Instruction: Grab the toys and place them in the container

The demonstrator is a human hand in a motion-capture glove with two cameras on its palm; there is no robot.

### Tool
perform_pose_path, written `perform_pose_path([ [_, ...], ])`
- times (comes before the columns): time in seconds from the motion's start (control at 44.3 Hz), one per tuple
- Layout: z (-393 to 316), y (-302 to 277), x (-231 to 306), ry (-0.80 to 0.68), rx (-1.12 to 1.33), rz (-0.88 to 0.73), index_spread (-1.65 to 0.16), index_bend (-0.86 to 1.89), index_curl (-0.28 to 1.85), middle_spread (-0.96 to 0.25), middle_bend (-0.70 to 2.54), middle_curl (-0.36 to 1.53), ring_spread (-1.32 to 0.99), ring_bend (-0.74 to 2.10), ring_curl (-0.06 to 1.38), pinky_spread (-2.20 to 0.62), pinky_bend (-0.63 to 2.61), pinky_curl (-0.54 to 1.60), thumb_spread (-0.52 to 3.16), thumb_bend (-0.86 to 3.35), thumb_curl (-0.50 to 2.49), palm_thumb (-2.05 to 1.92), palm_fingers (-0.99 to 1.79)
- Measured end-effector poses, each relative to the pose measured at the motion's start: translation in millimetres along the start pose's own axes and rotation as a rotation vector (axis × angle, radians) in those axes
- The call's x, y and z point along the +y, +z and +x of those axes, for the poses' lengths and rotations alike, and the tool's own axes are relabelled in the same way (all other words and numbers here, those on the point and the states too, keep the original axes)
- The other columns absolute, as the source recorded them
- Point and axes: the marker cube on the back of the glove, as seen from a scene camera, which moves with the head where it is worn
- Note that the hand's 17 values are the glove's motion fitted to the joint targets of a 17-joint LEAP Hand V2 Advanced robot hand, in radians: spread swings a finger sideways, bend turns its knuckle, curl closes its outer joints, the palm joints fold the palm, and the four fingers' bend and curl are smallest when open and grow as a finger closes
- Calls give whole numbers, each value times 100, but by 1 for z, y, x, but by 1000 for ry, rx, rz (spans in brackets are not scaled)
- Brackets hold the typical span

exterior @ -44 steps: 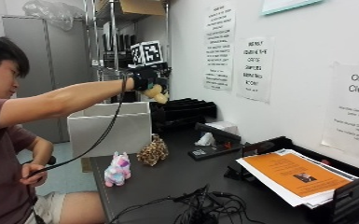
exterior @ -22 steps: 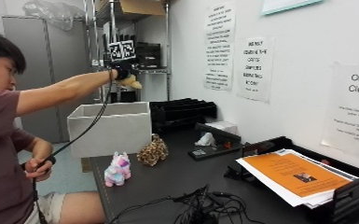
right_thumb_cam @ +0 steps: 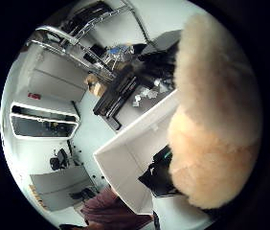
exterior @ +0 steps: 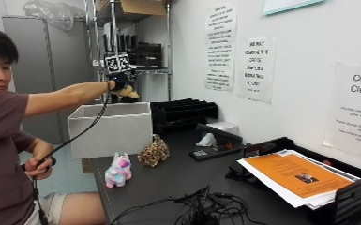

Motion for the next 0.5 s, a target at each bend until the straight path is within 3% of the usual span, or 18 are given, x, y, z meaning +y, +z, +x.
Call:
perform_pose_path([
  [0.113,7,6,7,53,6,-102,-28,80,100,-22,126,83,-37,135,63,-33,98,49,49,-1,97,51,94],
  [0.181,13,9,13,114,-19,-232,-29,67,99,-25,116,82,-37,137,63,-32,102,50,55,-2,97,49,71],
  [0.226,18,9,18,151,-20,-299,-26,46,96,-25,98,77,-35,129,63,-26,105,54,75,-15,87,22,10],
  [0.271,25,6,25,163,-1,-333,-23,25,89,-15,58,67,-25,108,62,-18,128,61,82,-18,78,5,-60],
  [0.361,36,-5,36,139,-13,-306,-21,4,69,-4,31,54,-15,75,48,-9,128,52,91,-11,69,-7,-57],
  [0.497,61,-31,54,138,-34,-207,-18,0,51,3,15,46,-6,55,36,-1,119,47,100,-8,59,-9,-45],
])
